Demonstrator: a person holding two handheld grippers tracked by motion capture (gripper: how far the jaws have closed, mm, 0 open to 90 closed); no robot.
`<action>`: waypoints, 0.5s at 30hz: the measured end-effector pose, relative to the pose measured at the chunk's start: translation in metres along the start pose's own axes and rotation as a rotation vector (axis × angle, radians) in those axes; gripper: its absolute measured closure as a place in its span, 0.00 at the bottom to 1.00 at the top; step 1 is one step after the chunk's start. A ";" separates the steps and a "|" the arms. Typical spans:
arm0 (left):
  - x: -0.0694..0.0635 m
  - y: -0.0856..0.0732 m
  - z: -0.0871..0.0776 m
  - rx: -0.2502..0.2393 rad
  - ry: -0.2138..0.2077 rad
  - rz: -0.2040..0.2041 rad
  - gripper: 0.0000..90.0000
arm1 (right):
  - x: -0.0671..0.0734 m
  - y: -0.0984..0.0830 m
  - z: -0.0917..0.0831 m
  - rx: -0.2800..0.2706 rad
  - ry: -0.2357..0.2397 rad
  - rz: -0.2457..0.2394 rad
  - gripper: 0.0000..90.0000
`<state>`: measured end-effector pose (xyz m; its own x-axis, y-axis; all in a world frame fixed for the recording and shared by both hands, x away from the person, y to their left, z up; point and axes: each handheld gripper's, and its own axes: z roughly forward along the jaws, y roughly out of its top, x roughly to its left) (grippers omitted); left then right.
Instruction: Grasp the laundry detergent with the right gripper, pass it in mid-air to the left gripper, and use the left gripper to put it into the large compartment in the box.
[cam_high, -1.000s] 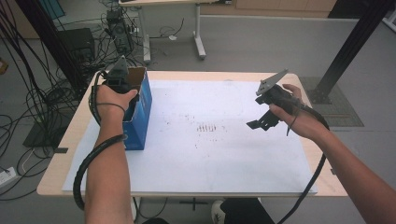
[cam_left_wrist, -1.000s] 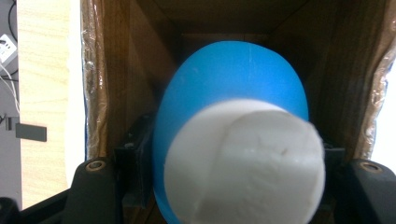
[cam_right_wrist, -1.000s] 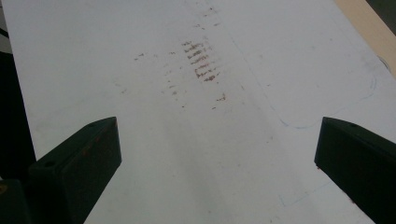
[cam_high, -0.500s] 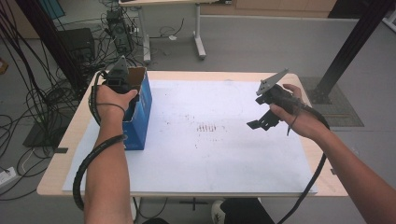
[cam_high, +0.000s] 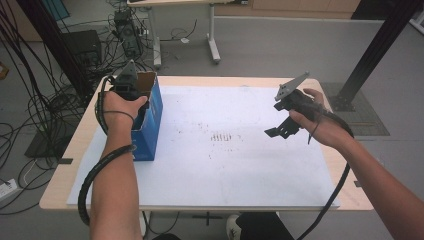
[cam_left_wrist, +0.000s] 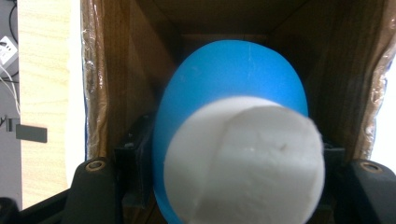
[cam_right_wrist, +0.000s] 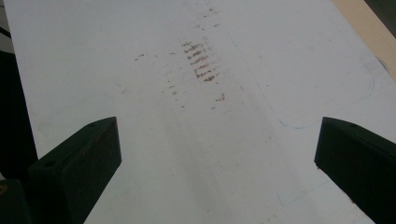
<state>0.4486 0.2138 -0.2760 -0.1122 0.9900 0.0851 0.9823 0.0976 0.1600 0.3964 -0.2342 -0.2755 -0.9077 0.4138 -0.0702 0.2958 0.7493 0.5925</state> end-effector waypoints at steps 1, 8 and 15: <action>0.000 0.000 0.000 0.000 0.001 0.001 0.39 | 0.000 0.000 0.000 0.000 0.000 0.000 0.00; 0.000 0.000 0.000 0.000 0.001 0.000 0.39 | 0.000 0.001 -0.002 -0.005 -0.004 -0.004 0.00; 0.000 0.000 0.000 -0.002 -0.001 -0.001 0.39 | 0.000 0.002 -0.002 -0.008 -0.004 -0.007 0.00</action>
<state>0.4482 0.2138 -0.2761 -0.1134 0.9900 0.0835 0.9818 0.0988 0.1619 0.3961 -0.2339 -0.2728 -0.9085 0.4106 -0.0779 0.2869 0.7482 0.5983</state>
